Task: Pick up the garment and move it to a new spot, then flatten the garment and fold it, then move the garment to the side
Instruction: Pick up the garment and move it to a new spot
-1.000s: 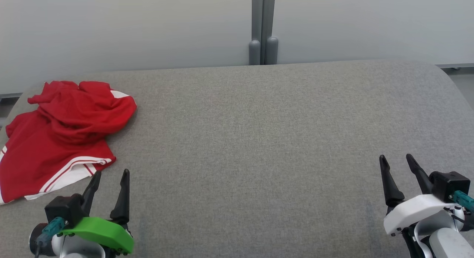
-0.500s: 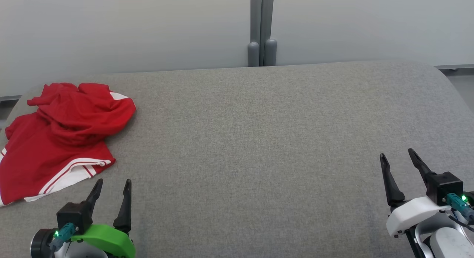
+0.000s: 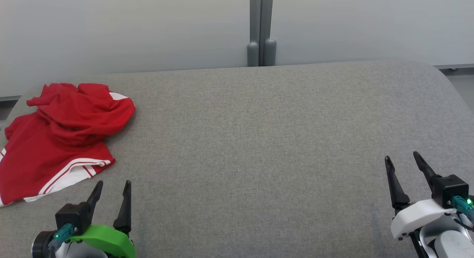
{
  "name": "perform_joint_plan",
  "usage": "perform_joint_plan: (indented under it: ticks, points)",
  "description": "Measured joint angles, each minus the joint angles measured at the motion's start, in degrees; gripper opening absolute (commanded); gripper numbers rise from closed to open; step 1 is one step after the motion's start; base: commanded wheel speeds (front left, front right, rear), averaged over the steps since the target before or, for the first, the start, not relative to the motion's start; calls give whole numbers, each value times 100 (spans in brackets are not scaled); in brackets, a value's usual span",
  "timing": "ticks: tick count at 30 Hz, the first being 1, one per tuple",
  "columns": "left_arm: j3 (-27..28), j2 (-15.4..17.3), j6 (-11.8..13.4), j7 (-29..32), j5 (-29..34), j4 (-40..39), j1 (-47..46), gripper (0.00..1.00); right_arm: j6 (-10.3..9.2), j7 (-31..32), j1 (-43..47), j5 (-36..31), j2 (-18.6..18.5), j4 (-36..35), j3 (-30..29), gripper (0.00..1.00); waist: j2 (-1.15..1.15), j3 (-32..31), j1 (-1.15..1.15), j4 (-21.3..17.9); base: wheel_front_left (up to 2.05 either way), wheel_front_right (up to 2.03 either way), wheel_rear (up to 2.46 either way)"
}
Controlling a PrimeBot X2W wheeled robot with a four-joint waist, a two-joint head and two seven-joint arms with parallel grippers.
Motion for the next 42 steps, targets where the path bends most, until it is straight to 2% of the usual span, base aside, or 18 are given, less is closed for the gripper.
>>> perform_joint_plan:
  ticks: [8,20,29,33,42]
  points:
    - [-38,-54,-51,0,83,27,-178,100,49,0,124,-24,14,-25,-69,100,0,7,0,267,0,0,0]
    - [385,-69,-40,0,83,53,-129,100,404,0,-147,-235,192,-11,316,100,0,-10,0,995,0,0,0]
    - [364,-78,-48,0,131,118,-113,100,410,0,-210,-243,261,18,282,100,0,-52,0,1664,0,0,0]
    - [612,-42,-48,0,122,100,-112,100,455,-1,-237,-331,352,40,417,100,0,-50,0,1903,0,0,0]
    - [932,-12,-49,0,-54,74,-176,100,502,-1,-241,-389,352,63,457,100,0,123,0,1894,0,0,0]
